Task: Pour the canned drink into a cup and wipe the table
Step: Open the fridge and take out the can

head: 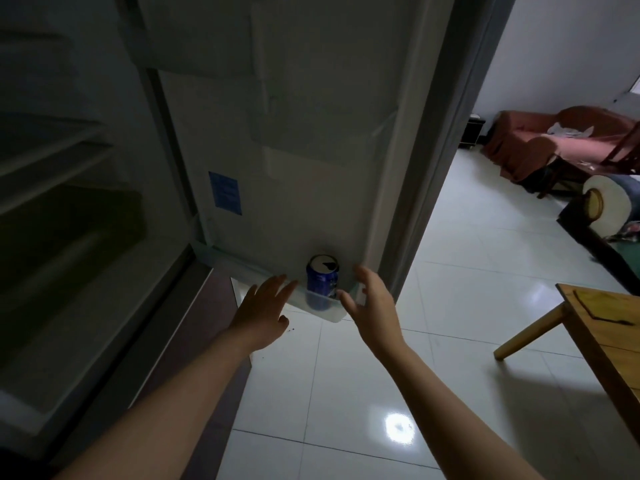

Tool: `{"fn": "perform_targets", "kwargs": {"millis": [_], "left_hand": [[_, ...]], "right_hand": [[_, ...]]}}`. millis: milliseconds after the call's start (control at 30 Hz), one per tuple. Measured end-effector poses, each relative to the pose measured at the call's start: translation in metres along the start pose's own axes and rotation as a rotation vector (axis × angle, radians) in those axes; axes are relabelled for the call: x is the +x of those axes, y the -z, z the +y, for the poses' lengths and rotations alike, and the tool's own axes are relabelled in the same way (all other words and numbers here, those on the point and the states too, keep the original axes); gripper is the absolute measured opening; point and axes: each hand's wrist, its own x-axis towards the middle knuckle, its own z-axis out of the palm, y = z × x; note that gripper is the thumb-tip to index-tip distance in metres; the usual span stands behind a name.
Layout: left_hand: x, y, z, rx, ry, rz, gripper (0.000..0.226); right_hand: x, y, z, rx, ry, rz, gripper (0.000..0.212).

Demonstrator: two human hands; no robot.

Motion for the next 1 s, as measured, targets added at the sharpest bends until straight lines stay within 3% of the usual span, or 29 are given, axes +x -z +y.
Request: {"fn": "perform_targets", "kwargs": {"millis": [167,467,1000], "left_hand": [[0.006,0.003,-0.021,0.050,-0.051,0.007,0.069],[0.026,-0.002,-0.055,0.161,-0.142,0.029,0.065],[0.033,-0.008,-0.066,0.109,-0.222,0.104,0.060]], "right_hand": [[0.021,-0.032,-0.006,0.009,-0.114,-0.051,0.053],[0.069,-0.075,0.002,-0.026,-0.376,-0.049,0.065],[0.077,-0.079,0.001,0.003,-0.453,0.000,0.077]]}}
